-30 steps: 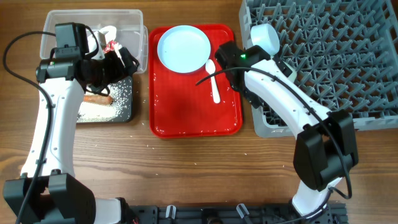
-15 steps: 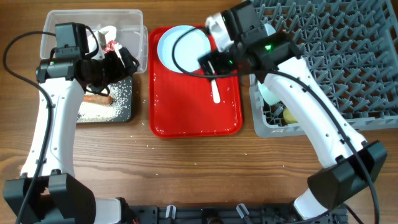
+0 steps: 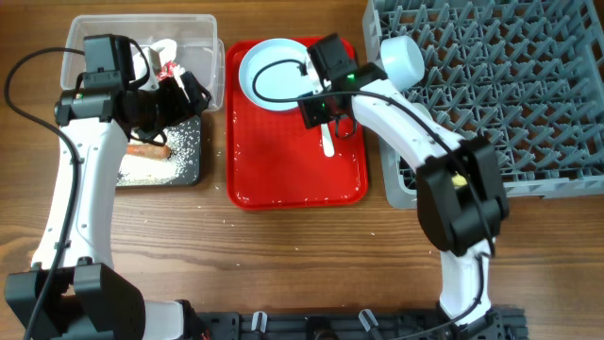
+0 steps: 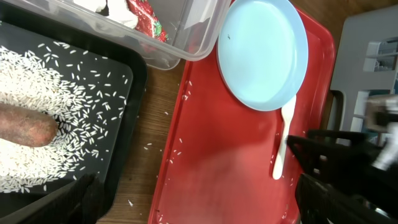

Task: Sort waste into correct bins and load items into the dishwasher rack
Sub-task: 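Reach the right gripper to the red tray and grasp the white spoon, then carry the white spoon with the right gripper and drop it in the rack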

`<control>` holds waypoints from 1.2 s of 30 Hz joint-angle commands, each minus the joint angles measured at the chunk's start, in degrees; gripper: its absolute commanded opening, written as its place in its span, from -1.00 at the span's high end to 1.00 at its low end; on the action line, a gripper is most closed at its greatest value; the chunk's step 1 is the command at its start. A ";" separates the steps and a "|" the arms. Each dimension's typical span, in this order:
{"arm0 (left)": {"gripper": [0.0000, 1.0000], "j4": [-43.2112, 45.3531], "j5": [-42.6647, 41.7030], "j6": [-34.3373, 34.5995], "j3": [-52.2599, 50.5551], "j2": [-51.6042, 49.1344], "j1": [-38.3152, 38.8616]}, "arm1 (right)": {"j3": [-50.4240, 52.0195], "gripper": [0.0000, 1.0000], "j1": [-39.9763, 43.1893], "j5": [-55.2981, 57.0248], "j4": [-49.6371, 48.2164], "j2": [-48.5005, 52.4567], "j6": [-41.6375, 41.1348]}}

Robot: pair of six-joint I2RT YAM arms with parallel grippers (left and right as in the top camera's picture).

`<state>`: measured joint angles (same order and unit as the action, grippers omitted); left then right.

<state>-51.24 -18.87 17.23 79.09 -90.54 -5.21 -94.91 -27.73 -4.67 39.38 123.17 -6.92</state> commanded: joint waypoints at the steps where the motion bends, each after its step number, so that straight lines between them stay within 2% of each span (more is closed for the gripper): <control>1: -1.00 0.11 0.33 -0.50 0.61 -0.37 -0.15 | 0.17 -0.11 1.60 0.83 -0.20 2.62 -2.21; 5: -1.00 0.11 0.33 -0.50 0.61 -0.37 -0.15 | 0.17 -0.01 2.99 0.81 -1.01 4.33 -2.10; 9: -1.00 0.11 0.33 -0.50 0.61 -0.37 -0.15 | 0.17 0.35 3.06 0.13 -3.21 6.69 -2.10; 13: -1.00 0.11 0.33 -0.50 0.61 -0.37 -0.15 | 0.17 0.42 2.99 -3.17 -4.07 7.96 -2.10; 15: -1.00 0.11 0.33 -0.50 0.61 -0.37 -0.15 | 0.17 0.54 2.99 -4.11 -3.72 8.26 -2.16; 18: -1.00 0.11 0.33 -0.50 0.61 -0.37 -0.15 | 0.17 0.91 2.99 -6.16 -2.71 8.26 -4.24; 21: -1.00 0.11 0.33 -0.50 0.63 -0.37 -0.15 | 0.17 0.91 2.99 -7.50 -0.92 8.22 -7.10; 28: -1.00 0.11 0.33 -0.50 0.61 -0.37 -0.15 | 0.09 0.92 3.06 -7.69 2.80 3.32 -7.23; 31: -1.00 0.11 0.33 -0.50 0.61 -0.37 -0.15 | -1.05 0.92 3.69 -5.68 5.49 -3.32 -10.25; 34: -1.00 0.11 0.33 -0.50 0.61 -0.37 -0.15 | -4.24 0.92 7.74 -4.44 11.98 -14.82 -12.72; 36: -1.00 0.11 0.33 -0.50 0.61 -0.37 -0.15 | -4.52 0.92 12.55 6.29 16.98 -23.12 -22.99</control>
<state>-51.24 -18.90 17.23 79.09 -90.54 -5.21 -96.27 -21.26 -9.89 52.64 112.31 -18.44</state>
